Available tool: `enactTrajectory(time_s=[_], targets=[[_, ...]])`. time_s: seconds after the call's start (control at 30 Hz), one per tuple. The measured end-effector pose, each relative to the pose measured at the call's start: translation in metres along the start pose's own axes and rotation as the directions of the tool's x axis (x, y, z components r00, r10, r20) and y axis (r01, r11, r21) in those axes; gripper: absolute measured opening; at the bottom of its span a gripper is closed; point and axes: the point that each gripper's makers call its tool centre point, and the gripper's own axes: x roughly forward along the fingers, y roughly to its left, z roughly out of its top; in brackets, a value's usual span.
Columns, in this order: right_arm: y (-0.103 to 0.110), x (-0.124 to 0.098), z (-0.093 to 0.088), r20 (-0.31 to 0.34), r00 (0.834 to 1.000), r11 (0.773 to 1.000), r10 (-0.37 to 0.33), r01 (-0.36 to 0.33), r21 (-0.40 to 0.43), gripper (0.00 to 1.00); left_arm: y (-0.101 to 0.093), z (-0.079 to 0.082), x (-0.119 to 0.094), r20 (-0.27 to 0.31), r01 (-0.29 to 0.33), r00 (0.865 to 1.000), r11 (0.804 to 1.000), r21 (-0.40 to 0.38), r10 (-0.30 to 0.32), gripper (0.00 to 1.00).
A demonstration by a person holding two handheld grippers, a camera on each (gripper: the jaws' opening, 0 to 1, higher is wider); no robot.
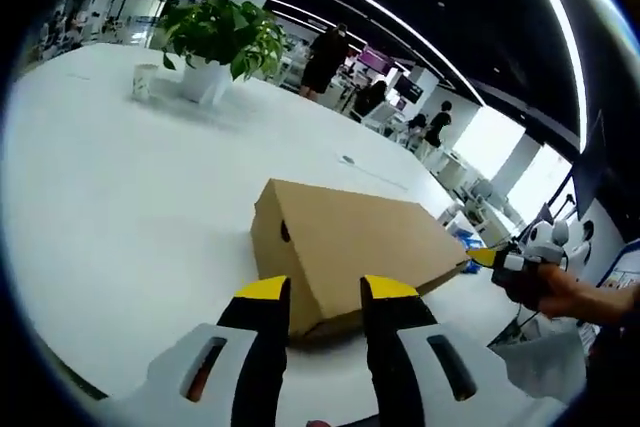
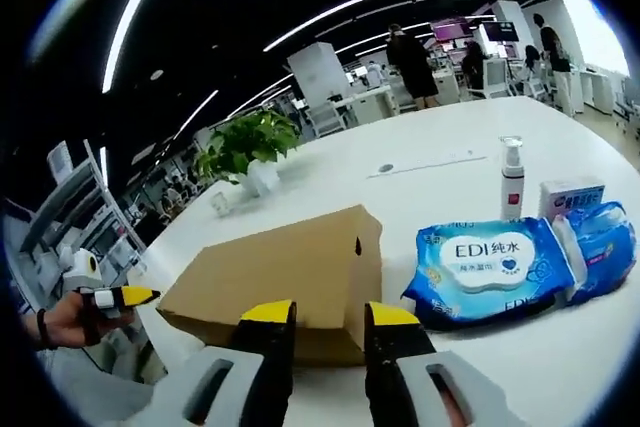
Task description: Operate the shoe box by opening the lid, removing the specified soft item, and placing it in the target area until the item is outside and the box remains undamaged.
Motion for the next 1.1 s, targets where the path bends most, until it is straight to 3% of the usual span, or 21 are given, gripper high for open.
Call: enactTrajectory(time_s=[0.17,0.3,0.4,0.73,1.1], targets=[[-0.004,0.012,-0.013,-0.015,1.0,0.999,0.001,-0.001,0.038,0.26,0.008,-0.018,0.01,-0.091,-0.035,0.995,0.998,0.049,0.039,0.21],[-0.007,0.014,-0.018,-0.024,1.0,0.999,-0.014,0.015,0.033,0.25,0.014,-0.021,0.015,-0.108,-0.034,0.993,0.999,0.031,0.037,0.22],[-0.005,0.014,-0.015,-0.007,1.0,0.999,-0.025,0.025,0.038,0.26,0.016,-0.017,0.019,-0.104,-0.025,0.994,1.0,0.003,0.025,0.24],[-0.01,0.026,-0.001,-0.003,0.998,0.996,-0.062,0.062,0.061,0.26,0.023,0.012,0.052,-0.12,-0.023,0.992,0.997,0.078,0.032,0.23],[-0.025,0.039,0.012,-0.004,0.996,0.992,-0.091,0.091,0.089,0.26,0.025,0.033,0.084,-0.128,-0.01,0.991,0.996,0.088,0.021,0.23]])
